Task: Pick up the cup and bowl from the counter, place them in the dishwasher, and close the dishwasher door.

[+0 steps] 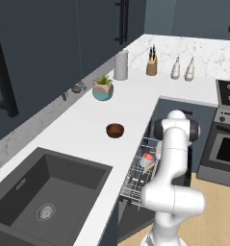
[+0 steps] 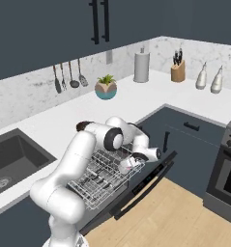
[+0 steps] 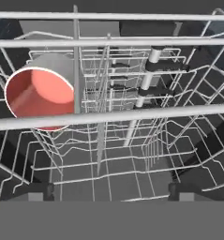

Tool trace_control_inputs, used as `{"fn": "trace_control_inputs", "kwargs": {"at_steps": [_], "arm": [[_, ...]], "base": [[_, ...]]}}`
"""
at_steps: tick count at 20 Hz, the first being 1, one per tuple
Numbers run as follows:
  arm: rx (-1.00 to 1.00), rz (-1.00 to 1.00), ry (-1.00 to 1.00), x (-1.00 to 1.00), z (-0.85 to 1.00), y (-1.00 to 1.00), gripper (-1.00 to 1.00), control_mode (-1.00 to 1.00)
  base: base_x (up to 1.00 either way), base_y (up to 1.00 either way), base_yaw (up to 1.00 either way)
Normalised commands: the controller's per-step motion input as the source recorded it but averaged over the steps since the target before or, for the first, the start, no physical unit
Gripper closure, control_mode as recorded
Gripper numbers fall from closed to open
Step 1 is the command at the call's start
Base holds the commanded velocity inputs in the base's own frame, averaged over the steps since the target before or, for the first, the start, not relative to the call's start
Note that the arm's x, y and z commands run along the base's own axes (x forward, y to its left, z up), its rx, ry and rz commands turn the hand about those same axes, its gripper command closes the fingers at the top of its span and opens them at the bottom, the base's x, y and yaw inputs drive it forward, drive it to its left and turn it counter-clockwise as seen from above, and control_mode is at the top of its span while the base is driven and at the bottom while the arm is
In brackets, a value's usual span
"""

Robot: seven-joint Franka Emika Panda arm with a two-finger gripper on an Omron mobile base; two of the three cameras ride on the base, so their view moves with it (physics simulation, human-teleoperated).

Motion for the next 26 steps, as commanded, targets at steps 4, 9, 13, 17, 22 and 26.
{"fn": "trace_control_inputs", "kwargs": {"at_steps": [4, 9, 13, 17, 22, 26], "arm": [[0.10, -0.16, 0.17, -0.33, 0.20, -0.48, -1.00, -1.00], [0.19, -0.09, 0.08, -0.57, 0.85, -0.34, -1.00, -1.00], [0.19, 0.00, -0.01, -0.68, 1.00, 0.02, -1.00, -1.00], [0.02, 0.03, -0.08, -0.78, 1.00, 0.47, -1.00, -1.00], [-0.08, 0.09, -0.26, -0.76, 1.00, 0.83, -1.00, -1.00], [-0.20, 0.14, -0.43, -0.63, 1.00, 0.87, -1.00, -1.00]], "base": [[0.00, 0.00, 0.00], [0.00, 0.00, 0.00], [0.00, 0.00, 0.00], [0.00, 0.00, 0.00], [0.00, 0.00, 0.00], [0.00, 0.00, 0.00]]}}
